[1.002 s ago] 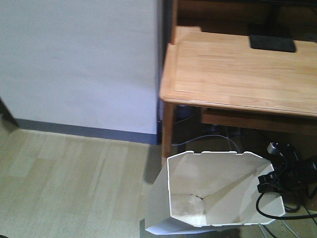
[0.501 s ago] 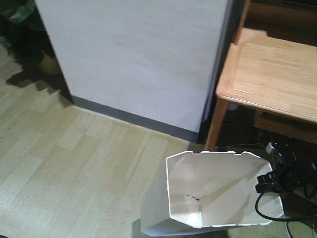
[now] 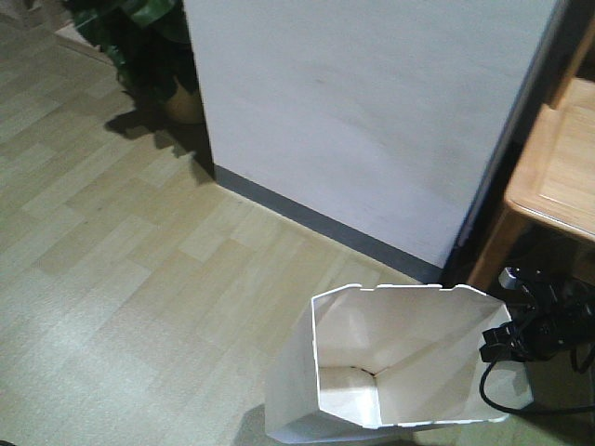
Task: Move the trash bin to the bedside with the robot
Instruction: 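Hold the bin in the right gripper while the base turns toward the bed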
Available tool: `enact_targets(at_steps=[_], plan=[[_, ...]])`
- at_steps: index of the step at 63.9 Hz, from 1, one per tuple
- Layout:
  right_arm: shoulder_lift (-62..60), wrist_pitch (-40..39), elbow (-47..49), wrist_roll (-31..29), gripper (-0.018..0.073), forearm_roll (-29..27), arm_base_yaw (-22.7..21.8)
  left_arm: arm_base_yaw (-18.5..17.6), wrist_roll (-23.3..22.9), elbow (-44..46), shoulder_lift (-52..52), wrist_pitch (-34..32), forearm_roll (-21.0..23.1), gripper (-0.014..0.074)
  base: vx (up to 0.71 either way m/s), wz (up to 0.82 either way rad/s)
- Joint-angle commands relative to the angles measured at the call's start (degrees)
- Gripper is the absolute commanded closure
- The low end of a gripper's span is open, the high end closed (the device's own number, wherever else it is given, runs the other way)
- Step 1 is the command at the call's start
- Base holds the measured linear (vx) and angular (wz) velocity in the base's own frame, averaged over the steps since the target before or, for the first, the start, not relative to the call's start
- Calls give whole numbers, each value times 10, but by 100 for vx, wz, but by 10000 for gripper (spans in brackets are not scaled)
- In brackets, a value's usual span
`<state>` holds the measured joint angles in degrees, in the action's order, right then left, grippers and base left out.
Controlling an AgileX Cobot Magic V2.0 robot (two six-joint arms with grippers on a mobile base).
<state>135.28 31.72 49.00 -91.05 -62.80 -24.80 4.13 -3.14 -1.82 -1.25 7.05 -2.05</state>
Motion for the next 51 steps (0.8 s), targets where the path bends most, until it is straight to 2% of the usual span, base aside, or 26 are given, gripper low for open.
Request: enact_targets(at_steps=[1, 51], plan=[[-36, 129, 2, -1, 564, -20, -1, -2, -3, 14, -3, -42, 1, 603, 7, 35], [-36, 129, 2, -1, 564, -20, -1, -2, -3, 14, -3, -42, 1, 603, 7, 39]])
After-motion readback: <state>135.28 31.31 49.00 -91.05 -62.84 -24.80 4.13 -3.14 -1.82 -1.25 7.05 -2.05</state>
